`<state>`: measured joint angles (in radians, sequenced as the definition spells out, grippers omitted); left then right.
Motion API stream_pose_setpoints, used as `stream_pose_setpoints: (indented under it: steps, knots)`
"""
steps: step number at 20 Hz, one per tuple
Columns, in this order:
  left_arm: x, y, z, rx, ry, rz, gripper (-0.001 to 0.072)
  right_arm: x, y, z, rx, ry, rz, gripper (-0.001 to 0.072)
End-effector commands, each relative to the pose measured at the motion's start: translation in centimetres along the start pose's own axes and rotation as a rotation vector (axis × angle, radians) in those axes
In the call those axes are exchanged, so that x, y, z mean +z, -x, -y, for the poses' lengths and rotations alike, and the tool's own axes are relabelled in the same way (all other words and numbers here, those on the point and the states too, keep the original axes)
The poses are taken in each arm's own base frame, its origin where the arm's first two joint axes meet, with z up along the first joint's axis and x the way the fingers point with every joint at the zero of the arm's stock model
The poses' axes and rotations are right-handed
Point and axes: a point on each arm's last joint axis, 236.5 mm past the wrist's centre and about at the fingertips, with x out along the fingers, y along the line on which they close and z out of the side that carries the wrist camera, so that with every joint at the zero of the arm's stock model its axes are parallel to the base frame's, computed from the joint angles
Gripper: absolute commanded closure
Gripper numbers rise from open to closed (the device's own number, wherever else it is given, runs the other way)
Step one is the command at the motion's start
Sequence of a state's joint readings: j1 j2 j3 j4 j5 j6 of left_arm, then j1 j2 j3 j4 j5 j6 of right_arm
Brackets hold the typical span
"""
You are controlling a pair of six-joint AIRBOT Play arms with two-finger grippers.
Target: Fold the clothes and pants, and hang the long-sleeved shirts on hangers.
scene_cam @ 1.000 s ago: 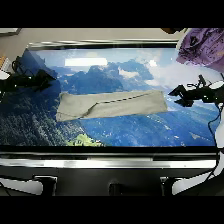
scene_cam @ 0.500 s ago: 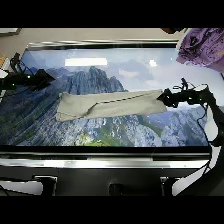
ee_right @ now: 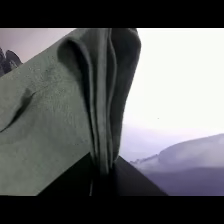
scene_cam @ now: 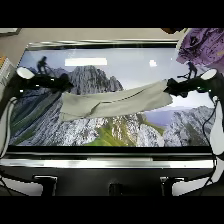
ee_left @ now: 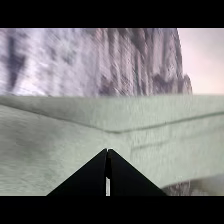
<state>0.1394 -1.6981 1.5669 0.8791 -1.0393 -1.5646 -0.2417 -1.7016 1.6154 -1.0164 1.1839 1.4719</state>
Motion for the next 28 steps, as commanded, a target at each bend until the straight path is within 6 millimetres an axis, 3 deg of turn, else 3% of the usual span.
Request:
stream_pose_setpoints:
  steps: [1,5,9,11,17,20,23,25,28]
  knots:
    - [-5.9,-7.7,5.1,-0.043,0.019,-0.124,0.0688,0.4,7.1,-1.7,-0.092,0.016,0.059,0.0676]
    - [-13.4,-15.5,13.3,-0.196,0.069,-0.208,0.0689,-1.1,12.2,-4.5,-0.084,0.024,0.087,0.0677]
    - [-20.3,-19.4,20.8,-0.302,0.055,-0.296,0.0689,-2.6,15.7,-6.3,-0.076,0.049,0.114,0.0677]
    - [-22.9,-20.7,23.3,-0.323,0.056,-0.334,0.0689,-2.9,16.7,-6.9,-0.072,0.050,0.130,0.0677]
    - [-26.8,-24.4,27.4,-0.381,0.165,-0.394,0.0689,-3.6,18.5,-8.1,-0.057,0.063,0.153,0.0677]
    - [-27.4,-24.3,28.7,-0.420,0.171,-0.407,0.0689,-3.4,18.5,-8.1,-0.057,0.064,0.164,0.0677]
    - [-25.3,-22.7,27.7,-0.402,0.126,-0.416,0.0690,-2.2,18.7,-8.5,-0.041,0.038,0.213,0.0676]
    - [-22.6,-19.7,26.4,-0.378,0.004,-0.419,0.0690,-1.9,18.3,-10.1,0.039,0.011,0.217,0.0677]
    - [-17.2,-12.7,22.0,-0.236,-0.176,-0.413,0.0690,-1.9,15.8,-14.6,0.146,0.027,0.198,0.0677]
